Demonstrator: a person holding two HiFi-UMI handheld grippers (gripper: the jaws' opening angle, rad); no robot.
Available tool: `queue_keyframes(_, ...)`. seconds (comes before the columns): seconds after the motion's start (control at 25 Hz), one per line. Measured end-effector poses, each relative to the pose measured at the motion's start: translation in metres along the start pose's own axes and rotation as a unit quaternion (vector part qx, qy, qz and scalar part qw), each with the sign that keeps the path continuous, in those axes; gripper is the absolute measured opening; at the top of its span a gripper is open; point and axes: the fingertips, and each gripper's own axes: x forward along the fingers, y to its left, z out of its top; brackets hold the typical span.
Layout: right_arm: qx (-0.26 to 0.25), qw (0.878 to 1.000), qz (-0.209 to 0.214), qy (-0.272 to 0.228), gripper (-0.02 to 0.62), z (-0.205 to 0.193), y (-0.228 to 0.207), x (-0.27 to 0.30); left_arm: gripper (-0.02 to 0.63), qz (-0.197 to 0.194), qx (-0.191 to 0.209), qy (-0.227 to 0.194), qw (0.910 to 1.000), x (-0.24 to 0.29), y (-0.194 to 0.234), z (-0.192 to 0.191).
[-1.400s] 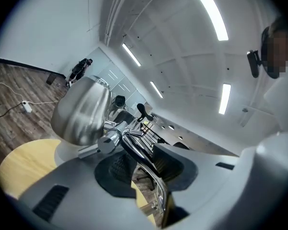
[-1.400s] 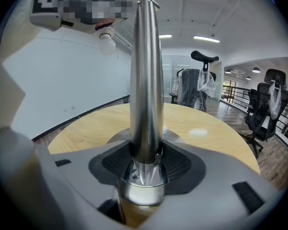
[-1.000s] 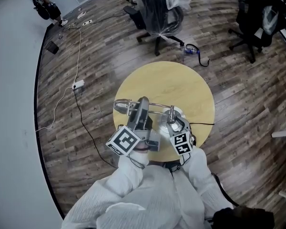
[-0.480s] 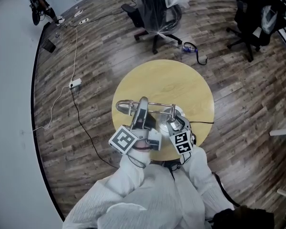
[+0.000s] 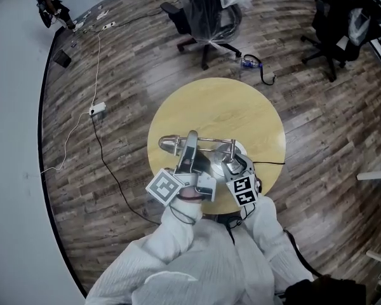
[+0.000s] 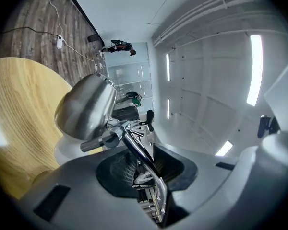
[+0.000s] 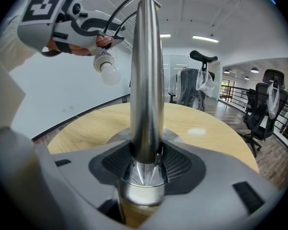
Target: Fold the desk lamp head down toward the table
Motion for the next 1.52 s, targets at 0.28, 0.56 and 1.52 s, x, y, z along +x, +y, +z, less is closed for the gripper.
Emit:
queue_keyframes(0.28,0.002,1.0,-0.003,-0.004,0.195,0.0,-0.001,0.005,0.098,-0.02,-0.033,0.002,0.9993,0.002,0.01,0.001)
queue_keyframes(0.56,0.008,1.0,-0.003,-0.004,0.195,-0.001,-0.001,0.005,0.1,-0.028,-0.07,0.008,0.9972,0.002,0.019,-0.003)
queue_keyframes(1.52,0.008,1.0,-0.009,0.002,0.195,-0.002,0.0,0.001,0.107,-0.043,-0.171,-0.002,0.9844,-0.002,0.049,-0.014)
